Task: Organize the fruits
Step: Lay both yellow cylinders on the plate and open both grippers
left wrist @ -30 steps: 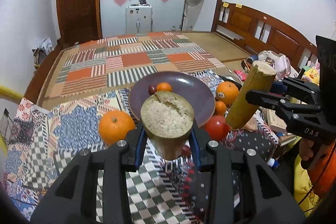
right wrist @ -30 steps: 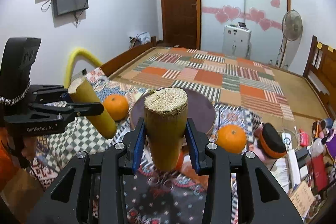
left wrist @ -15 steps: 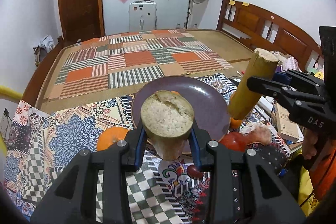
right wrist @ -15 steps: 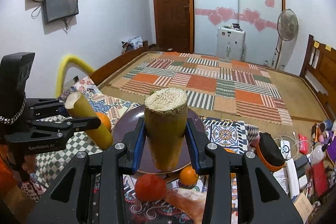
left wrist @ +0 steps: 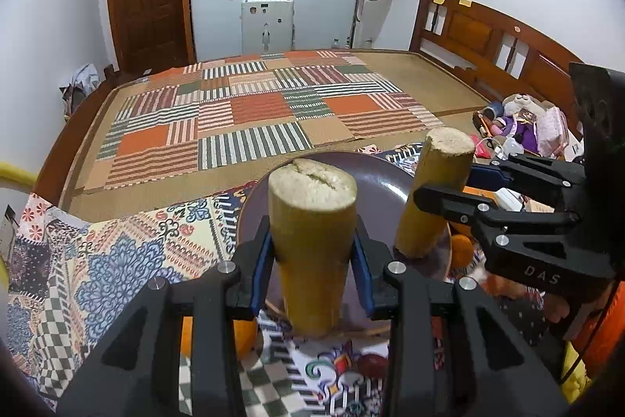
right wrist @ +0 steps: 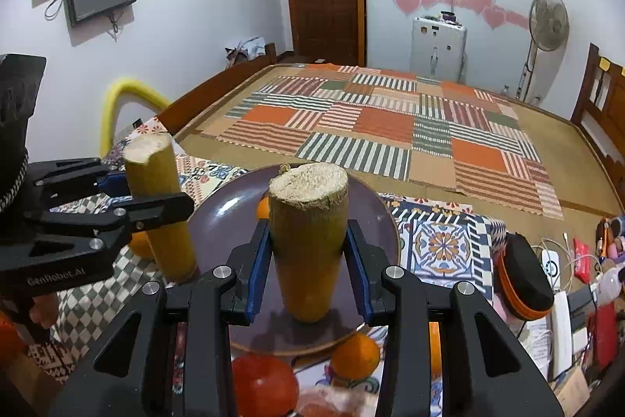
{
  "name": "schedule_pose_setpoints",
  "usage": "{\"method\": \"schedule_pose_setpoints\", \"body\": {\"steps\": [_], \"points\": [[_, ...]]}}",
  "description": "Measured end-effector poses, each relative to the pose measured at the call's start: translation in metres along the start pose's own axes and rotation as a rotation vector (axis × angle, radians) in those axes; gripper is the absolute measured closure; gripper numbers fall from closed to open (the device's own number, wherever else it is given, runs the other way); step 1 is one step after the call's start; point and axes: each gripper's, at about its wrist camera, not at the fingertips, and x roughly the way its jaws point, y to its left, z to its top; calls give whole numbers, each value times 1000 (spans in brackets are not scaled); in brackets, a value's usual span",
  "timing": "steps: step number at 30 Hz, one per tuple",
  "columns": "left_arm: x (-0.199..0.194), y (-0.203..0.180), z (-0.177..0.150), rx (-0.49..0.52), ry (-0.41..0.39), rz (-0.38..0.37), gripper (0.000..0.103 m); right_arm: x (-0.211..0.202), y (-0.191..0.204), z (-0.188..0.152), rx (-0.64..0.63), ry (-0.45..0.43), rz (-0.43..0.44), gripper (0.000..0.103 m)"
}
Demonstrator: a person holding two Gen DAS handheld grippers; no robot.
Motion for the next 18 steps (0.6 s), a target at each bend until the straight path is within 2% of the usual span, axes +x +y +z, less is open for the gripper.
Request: {"method": "schedule_pose_setpoints", "body": {"steps": [10, 18], "points": [[38, 18, 18, -59, 51, -3, 67, 28, -4, 25, 3, 70, -18, 69], [55, 30, 27, -114, 99, -25, 67, 50, -5, 28, 9, 130, -34, 69]]}}
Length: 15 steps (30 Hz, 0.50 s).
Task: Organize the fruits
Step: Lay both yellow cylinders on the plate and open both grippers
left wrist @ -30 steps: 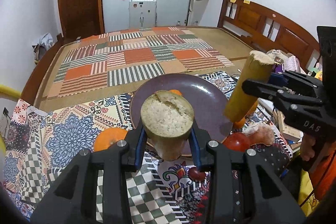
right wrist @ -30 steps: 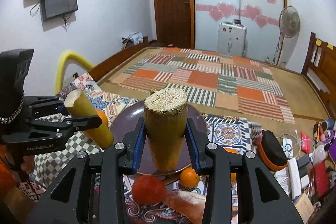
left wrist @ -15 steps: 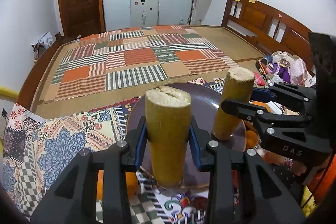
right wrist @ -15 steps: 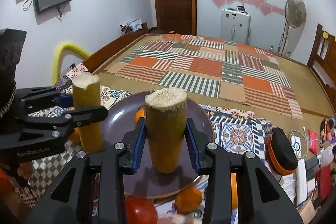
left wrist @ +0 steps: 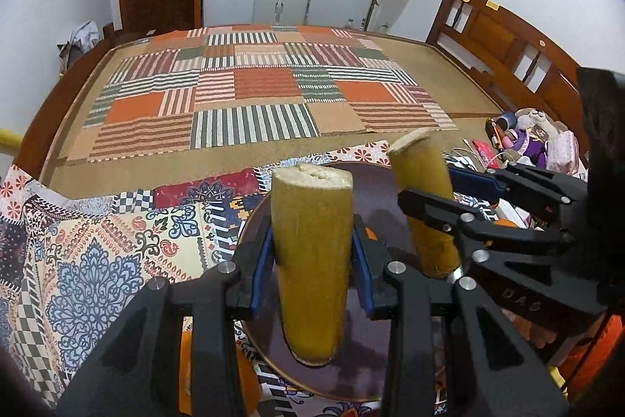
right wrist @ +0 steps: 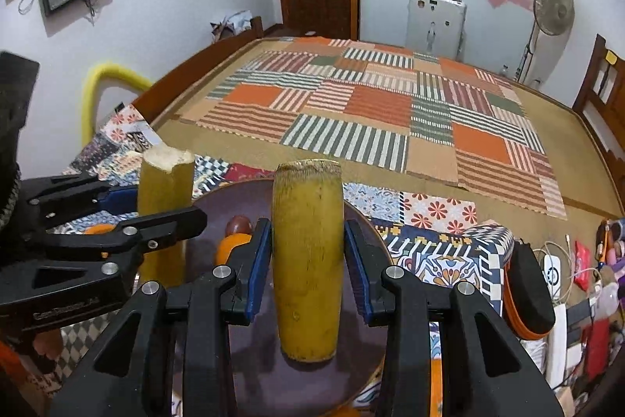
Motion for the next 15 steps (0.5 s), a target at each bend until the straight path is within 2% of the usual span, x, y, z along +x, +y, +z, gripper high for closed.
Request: {"method": "schedule_pose_setpoints", "body": {"steps": [6, 15], "points": [[2, -2, 2, 7, -4, 55, 67, 2, -1, 2, 18, 30, 0, 69], [-25, 3, -5, 14, -48, 61, 66, -45, 2, 3, -15, -91, -34, 68]]}}
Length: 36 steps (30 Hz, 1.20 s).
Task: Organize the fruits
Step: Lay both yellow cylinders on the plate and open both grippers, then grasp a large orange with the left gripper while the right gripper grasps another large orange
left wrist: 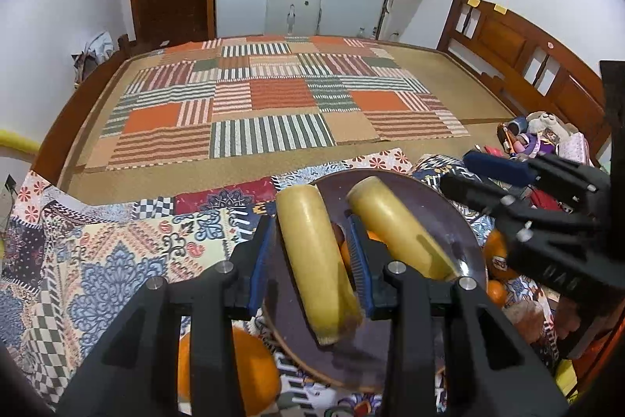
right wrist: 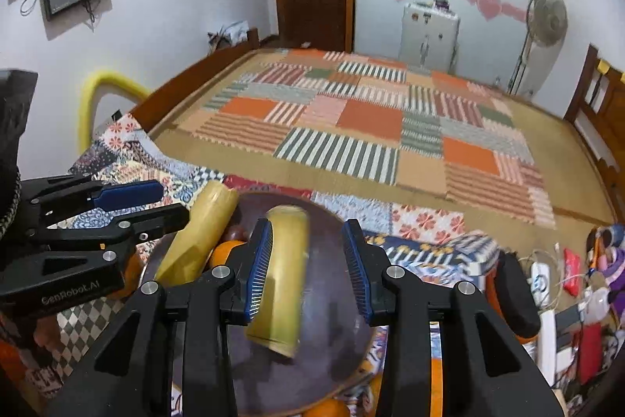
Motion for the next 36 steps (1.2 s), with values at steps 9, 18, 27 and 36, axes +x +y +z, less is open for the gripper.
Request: {"method": "schedule_pose_setpoints", "body": {"steps": [9, 18, 27, 36], "points": [[-54, 2, -15, 48, -86, 29, 65, -42, -3, -13, -14, -97, -53, 61], [-75, 17, -40, 40, -83, 39, 54, -57, -21, -38, 5, -102, -117, 55], [-55, 31, -73, 55, 4, 55, 41, -47, -33, -67, 19, -49, -171, 43], [-36, 41, -84, 29, 40, 53, 33, -36, -46, -86, 50, 10, -143, 32]]}}
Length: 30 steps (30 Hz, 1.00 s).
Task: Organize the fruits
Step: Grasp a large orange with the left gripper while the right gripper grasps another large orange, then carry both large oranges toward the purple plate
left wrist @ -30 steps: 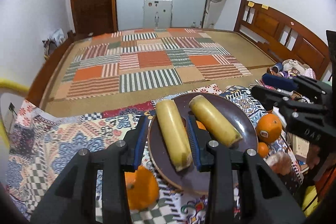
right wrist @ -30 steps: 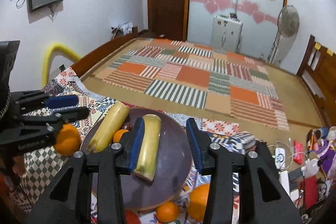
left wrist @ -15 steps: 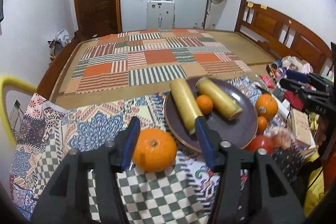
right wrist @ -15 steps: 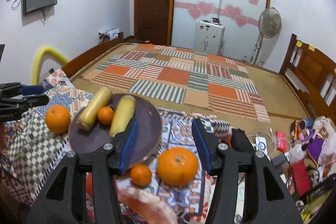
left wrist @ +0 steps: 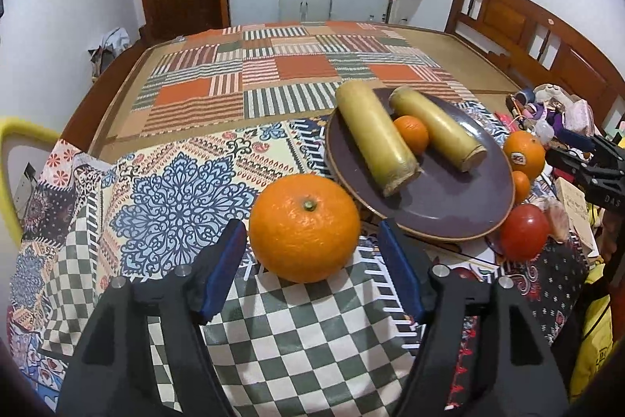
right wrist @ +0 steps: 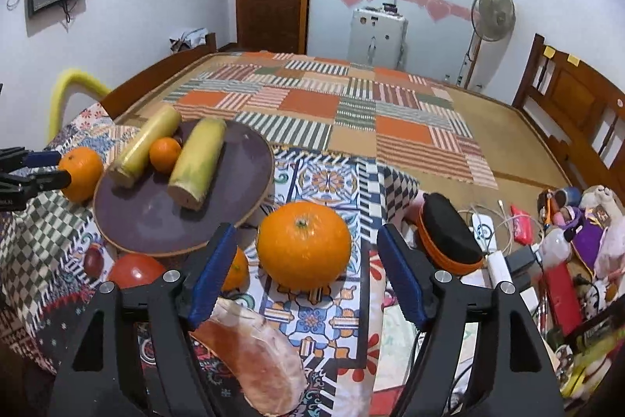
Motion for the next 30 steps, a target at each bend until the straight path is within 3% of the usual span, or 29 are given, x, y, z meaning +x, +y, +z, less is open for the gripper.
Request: {"method": "schedule_pose_setpoints", "body": {"steps": [9, 15, 18, 30], "points": [[25, -2, 0, 18, 34, 32, 33, 25, 1, -3, 0, 64, -1, 32], [36, 2, 5, -18, 49, 13, 33, 36, -1, -2, 26, 99, 28, 32], [38, 3, 5, -20, 44, 8, 33, 36, -4, -2, 46, 104, 57, 38], [22, 3, 1, -19, 28, 1, 34, 22, 1, 0, 33, 73, 54, 39]]}}
